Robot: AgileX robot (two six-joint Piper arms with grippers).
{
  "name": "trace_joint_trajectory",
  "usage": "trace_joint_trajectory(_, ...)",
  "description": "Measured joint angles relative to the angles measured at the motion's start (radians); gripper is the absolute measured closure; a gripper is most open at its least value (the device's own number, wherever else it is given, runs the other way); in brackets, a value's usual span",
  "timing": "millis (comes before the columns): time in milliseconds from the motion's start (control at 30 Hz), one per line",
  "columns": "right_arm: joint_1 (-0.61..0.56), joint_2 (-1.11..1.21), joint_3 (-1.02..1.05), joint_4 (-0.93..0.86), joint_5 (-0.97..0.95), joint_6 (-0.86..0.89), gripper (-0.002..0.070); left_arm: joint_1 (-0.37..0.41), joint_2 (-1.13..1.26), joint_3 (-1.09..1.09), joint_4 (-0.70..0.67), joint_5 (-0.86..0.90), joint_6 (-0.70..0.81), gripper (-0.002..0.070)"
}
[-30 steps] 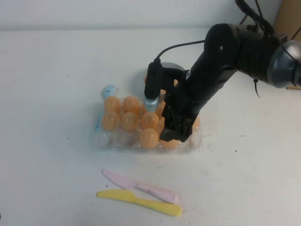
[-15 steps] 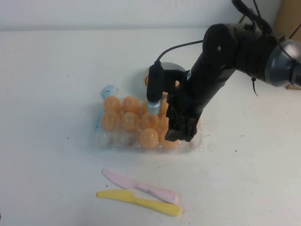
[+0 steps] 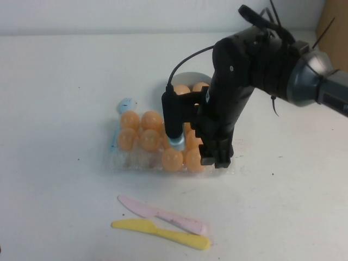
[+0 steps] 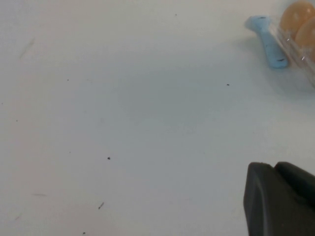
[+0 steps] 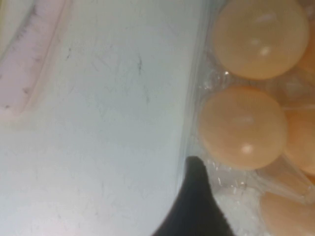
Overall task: Take an egg out of the egg box
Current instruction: Pick up the egg from the plastic box
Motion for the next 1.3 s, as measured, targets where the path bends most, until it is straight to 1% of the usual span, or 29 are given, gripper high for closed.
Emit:
trace_joint_trajectory(400, 0.014, 0.054, 0.0, -0.005, -0.061, 0.004, 0.022, 0.0, 0.0, 0.0, 0.0, 0.0, 0.0, 0.068)
trace_joint_trajectory(800, 0.014, 0.087, 0.0, 0.034, -0.076, 0.014, 0.0223, 0.0, 0.0, 0.0, 0.0, 0.0, 0.002, 0.0679)
trace_joint_trajectory(867, 0.014, 0.093, 0.0, 0.036, -0.078, 0.018, 0.0239, 0.0, 0.0, 0.0, 0.0, 0.001, 0.002, 0.068)
trace_joint_trajectory(1067, 0.014, 0.099, -0.001, 0.044, -0.106, 0.026, 0.0327, 0.0, 0.0, 0.0, 0.0, 0.001, 0.002, 0.0679)
trace_joint_trajectory(1300, 0.014, 0.099, -0.002, 0.044, -0.104, 0.046, 0.033, 0.0, 0.0, 0.0, 0.0, 0.001, 0.002, 0.068)
